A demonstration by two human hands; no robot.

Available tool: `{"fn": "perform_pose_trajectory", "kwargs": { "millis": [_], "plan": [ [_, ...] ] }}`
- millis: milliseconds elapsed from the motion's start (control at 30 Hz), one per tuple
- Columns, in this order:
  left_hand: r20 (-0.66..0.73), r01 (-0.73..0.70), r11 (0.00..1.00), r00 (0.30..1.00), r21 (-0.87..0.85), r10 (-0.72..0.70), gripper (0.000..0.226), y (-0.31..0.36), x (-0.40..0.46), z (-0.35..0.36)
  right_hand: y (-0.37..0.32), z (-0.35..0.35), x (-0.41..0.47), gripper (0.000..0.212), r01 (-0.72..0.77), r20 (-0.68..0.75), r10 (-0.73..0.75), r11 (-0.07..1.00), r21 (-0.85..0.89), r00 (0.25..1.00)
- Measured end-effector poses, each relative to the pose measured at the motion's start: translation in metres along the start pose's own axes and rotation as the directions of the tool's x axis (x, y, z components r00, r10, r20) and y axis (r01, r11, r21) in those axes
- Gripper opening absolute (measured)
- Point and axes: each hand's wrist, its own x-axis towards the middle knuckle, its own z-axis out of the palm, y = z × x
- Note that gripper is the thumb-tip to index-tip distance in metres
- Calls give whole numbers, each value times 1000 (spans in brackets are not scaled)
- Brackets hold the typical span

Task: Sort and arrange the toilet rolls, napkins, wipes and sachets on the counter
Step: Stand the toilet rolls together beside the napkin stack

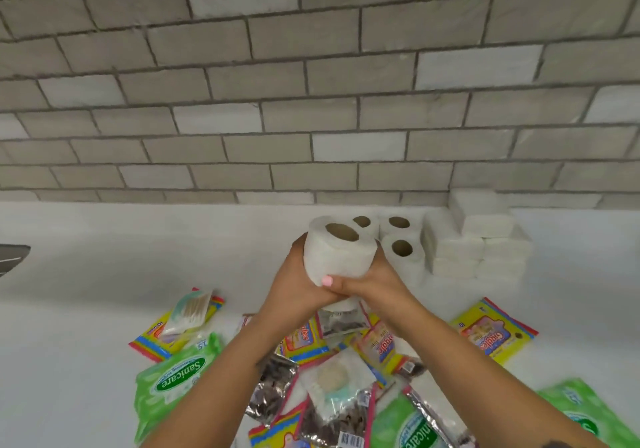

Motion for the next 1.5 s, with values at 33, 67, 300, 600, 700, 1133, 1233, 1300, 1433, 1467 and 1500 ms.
{"fn": "perform_pose_trajectory", "kwargs": {
  "millis": [33, 67, 300, 600, 700, 1133, 1233, 1300, 1433, 1467, 1500],
  "plan": [
    [48, -30, 999, 998, 17, 29, 64, -2, 12, 5, -3, -7, 5, 95, 24, -39, -25, 999, -41, 999],
    [85, -56, 998, 995, 33, 53, 66, -3, 24, 10, -4, -16, 13, 88, 39, -64, -43, 996, -76, 997],
    [240, -65, 978, 971, 200, 15, 84, -14, 103, 35, -4, -77, 74, 84, 55, -128, -104, 939, -339, 986],
    [208, -40, 989, 978, 141, 10, 86, -44, 172, 68, 24, -108, 138, 90, -24, -206, -79, 892, -452, 975],
    [195, -19, 993, 981, 114, -3, 92, -47, 178, 72, 42, -118, 151, 105, -51, -209, -49, 893, -447, 977],
    [182, -10, 990, 983, 141, -16, 93, -56, 174, 79, 48, -118, 147, 115, -36, -224, -76, 889, -456, 972],
    [179, -16, 990, 984, 143, -10, 95, -53, 167, 75, 38, -110, 135, 113, -54, -237, -63, 888, -456, 970],
    [183, -11, 990, 983, 140, -15, 95, -51, 162, 71, 34, -110, 128, 106, -71, -239, -46, 887, -456, 970],
    [178, -2, 984, 983, 180, -31, 94, -45, 148, 59, 22, -108, 111, 111, -108, -259, -17, 880, -462, 966],
    [174, 2, 983, 984, 185, -34, 92, -44, 144, 56, 17, -106, 104, 112, -118, -278, -17, 879, -462, 960],
    [163, -2, 983, 986, 181, -28, 88, -42, 139, 53, 13, -105, 98, 112, -120, -309, -34, 877, -465, 951]
  ]
}}
